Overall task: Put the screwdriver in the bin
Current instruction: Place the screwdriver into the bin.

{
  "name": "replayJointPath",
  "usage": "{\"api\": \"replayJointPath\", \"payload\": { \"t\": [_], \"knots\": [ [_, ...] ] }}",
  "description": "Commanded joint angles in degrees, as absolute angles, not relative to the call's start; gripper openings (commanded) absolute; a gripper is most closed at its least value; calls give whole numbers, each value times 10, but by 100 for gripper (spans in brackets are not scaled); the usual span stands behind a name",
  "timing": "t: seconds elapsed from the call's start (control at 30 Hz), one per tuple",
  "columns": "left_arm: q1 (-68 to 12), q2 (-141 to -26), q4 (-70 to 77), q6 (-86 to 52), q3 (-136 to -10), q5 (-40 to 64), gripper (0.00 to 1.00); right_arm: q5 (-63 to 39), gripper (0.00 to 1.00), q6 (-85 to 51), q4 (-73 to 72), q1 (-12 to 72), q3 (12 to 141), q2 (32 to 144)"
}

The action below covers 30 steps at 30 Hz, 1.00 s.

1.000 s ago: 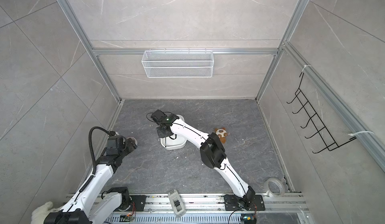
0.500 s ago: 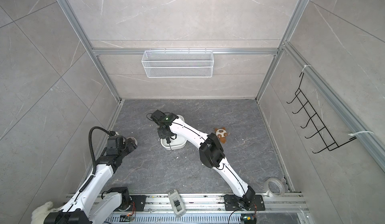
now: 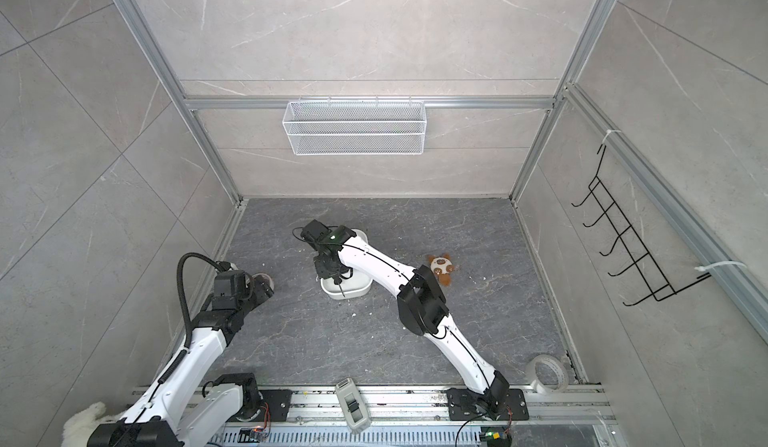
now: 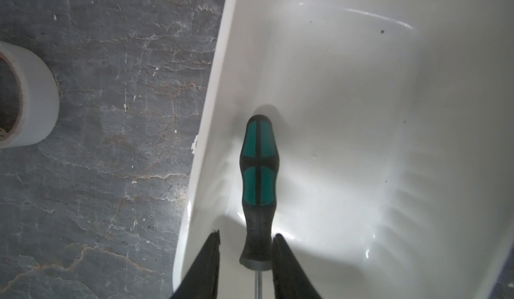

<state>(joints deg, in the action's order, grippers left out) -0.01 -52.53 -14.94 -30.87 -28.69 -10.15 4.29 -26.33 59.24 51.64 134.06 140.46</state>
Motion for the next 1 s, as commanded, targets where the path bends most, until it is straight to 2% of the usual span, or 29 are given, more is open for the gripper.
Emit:
{"api": "replayJointPath", "payload": {
  "t": [0.0,0.23,0.5,0.63,0.83,0.97],
  "knots": [
    [0,-522,-135,-301,-287,-98,77,38,35,-258,592,516,1303,1394],
    [0,-521,-135,-301,-288,-97,77,56,36,-246,584,516,1284,1417],
    [0,-523,-134,-301,-288,-97,77,107,20,-247,572,515,1297,1412],
    [0,-525,-134,-301,-289,-98,77,128,19,-265,574,515,1327,1417],
    [0,-525,-134,-300,-288,-99,77,136,23,-294,592,511,1404,1468],
    [0,-526,-136,-301,-289,-100,77,126,45,-293,623,510,1476,1514]
  ]
}}
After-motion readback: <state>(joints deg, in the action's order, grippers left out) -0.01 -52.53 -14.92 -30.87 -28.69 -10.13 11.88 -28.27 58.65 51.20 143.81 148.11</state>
